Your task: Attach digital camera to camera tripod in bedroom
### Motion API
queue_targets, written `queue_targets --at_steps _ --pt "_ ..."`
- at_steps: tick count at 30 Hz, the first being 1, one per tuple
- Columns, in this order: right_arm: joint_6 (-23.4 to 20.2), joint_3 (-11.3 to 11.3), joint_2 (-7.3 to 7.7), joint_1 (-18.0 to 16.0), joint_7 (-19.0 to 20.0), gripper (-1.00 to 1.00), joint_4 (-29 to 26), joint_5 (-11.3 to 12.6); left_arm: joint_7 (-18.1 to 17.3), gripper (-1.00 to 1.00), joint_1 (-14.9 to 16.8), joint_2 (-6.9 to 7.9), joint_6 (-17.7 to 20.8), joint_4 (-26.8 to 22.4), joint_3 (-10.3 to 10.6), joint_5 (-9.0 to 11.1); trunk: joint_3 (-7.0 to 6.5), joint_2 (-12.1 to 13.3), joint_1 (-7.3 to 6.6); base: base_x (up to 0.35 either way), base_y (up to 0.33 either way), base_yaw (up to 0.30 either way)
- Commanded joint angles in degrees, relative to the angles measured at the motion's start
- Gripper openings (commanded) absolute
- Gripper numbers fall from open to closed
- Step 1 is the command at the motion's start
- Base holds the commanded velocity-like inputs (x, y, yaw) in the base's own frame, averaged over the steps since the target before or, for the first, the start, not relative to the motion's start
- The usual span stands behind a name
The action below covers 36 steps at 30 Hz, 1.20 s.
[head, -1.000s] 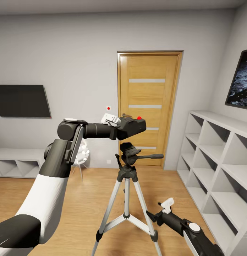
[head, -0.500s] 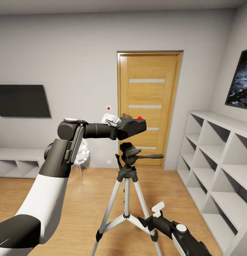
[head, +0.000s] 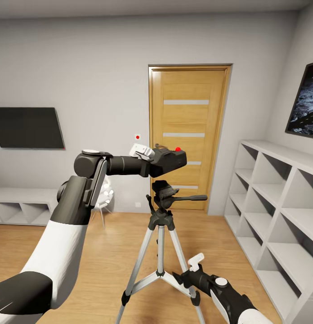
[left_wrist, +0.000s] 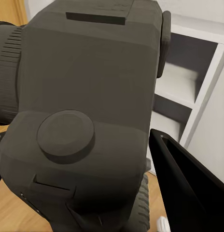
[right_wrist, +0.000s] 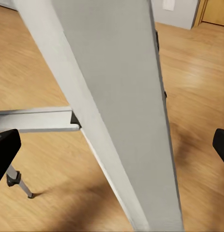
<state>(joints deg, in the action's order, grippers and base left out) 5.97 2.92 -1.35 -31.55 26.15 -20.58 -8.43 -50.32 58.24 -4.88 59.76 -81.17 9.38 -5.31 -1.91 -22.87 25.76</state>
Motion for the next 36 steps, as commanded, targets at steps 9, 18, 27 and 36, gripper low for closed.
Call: queue_targets --at_steps 9,18,27,36 --pt "0.45 -0.02 -0.06 -0.35 -0.05 1.00 0.10 -0.63 -0.66 -1.00 0.03 -0.04 0.24 -0.04 -0.06 -0.51 0.03 -0.05 0.02 0.000 0.000 0.000" --pt "0.53 -0.02 -0.10 -0.36 -0.05 -1.00 0.10 -0.63 -0.66 -1.00 0.03 -0.04 0.24 -0.04 -0.06 -0.55 0.03 -0.05 0.02 0.000 0.000 0.000" --pt "1.21 0.07 -0.06 -0.36 -0.09 -1.00 0.10 -0.63 -0.57 -1.00 0.03 -0.04 0.24 -0.04 -0.06 -0.50 0.03 -0.05 0.02 0.000 0.000 0.000" --pt "3.07 0.35 -0.07 -0.36 -4.35 -1.00 0.10 -0.81 -0.65 -1.00 0.03 0.01 0.24 -0.04 -0.06 -0.51 0.03 -0.05 0.02 0.000 0.000 0.000"
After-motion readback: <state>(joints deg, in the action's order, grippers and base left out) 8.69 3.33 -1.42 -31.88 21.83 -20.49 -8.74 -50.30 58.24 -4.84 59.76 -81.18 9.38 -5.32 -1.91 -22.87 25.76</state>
